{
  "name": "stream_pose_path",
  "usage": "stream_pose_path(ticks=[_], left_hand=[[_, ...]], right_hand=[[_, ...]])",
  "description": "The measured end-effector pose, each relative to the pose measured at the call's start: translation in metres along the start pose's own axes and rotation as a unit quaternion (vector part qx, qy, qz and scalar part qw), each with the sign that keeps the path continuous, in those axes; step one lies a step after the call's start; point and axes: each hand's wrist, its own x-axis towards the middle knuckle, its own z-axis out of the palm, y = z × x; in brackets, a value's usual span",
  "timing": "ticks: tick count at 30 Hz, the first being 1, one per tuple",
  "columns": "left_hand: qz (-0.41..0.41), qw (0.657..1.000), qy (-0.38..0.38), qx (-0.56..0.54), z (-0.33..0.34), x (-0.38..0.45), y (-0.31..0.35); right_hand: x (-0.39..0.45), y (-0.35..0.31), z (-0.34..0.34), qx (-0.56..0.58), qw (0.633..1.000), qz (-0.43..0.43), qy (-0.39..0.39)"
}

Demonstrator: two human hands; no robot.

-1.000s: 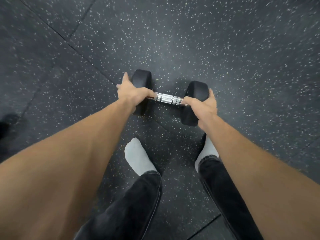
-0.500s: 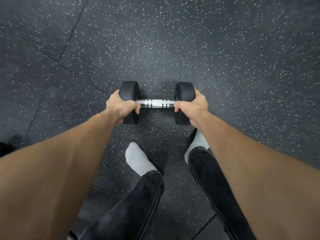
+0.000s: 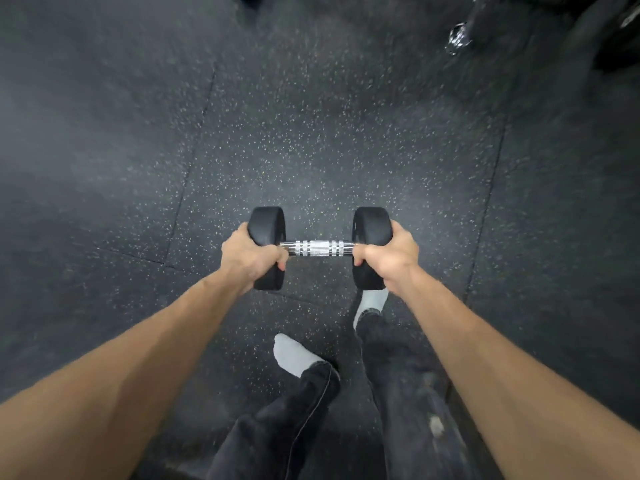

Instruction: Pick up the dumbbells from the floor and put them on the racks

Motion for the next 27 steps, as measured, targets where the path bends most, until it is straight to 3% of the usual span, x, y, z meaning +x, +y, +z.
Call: stream_pose_path(ticks=[6, 13, 22, 27], left_hand=[[0.113, 0.987, -0.026, 0.107, -0.029, -0.159, 0.136], [0.263, 0.942, -0.073, 0.196, 0.000, -0.319, 0.277], [0.476, 0.837, -0.119, 0.244, 0.099, -0.498, 0.439], [0.555, 0.770, -0.142, 0.281, 0.163, -0.597, 0.511]], right_hand=[[-0.134, -0.051, -0.149, 0.010, 0.996, -0.007, 0.086], [-0.251, -0.074, -0.316, 0.080, 0.972, -0.019, 0.218], [-0.338, -0.076, -0.527, 0.172, 0.905, -0.037, 0.387], [-0.382, -0.065, -0.630, 0.224, 0.864, -0.019, 0.451]])
